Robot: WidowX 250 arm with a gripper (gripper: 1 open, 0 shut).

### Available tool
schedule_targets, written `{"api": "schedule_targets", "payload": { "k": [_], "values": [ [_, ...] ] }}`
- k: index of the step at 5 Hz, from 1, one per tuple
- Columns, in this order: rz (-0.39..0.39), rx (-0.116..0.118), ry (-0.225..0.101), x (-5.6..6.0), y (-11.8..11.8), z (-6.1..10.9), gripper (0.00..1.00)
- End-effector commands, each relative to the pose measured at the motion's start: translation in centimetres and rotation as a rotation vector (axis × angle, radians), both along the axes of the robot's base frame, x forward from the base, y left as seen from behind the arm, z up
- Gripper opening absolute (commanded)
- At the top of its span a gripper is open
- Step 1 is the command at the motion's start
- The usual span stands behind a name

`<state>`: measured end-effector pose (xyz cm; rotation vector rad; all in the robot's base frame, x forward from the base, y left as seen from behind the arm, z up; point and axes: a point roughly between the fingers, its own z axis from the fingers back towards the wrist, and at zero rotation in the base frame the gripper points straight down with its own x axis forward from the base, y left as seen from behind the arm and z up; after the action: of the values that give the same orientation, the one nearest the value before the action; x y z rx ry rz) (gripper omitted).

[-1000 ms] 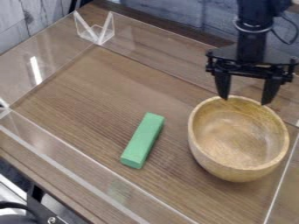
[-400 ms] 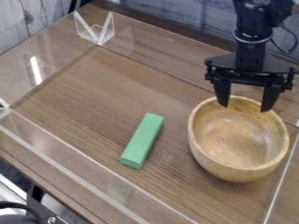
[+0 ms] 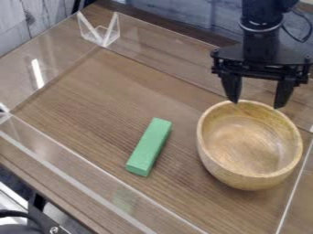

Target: Put green stick into wooden bowl

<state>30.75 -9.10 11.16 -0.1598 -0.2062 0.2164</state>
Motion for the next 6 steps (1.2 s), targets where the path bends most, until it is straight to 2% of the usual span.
{"api": "schedule_targets", "payload": {
  "k": [1, 4, 6],
  "values": [
    [-0.004, -0.005, -0.066, 0.1, -0.3, 1.8, 1.0],
    [-0.041, 0.01, -0.095, 0.4, -0.9, 2.9, 1.0],
    [-0.154, 0.013, -0.109, 0.2, -1.7, 2.9, 1.0]
  ]
}}
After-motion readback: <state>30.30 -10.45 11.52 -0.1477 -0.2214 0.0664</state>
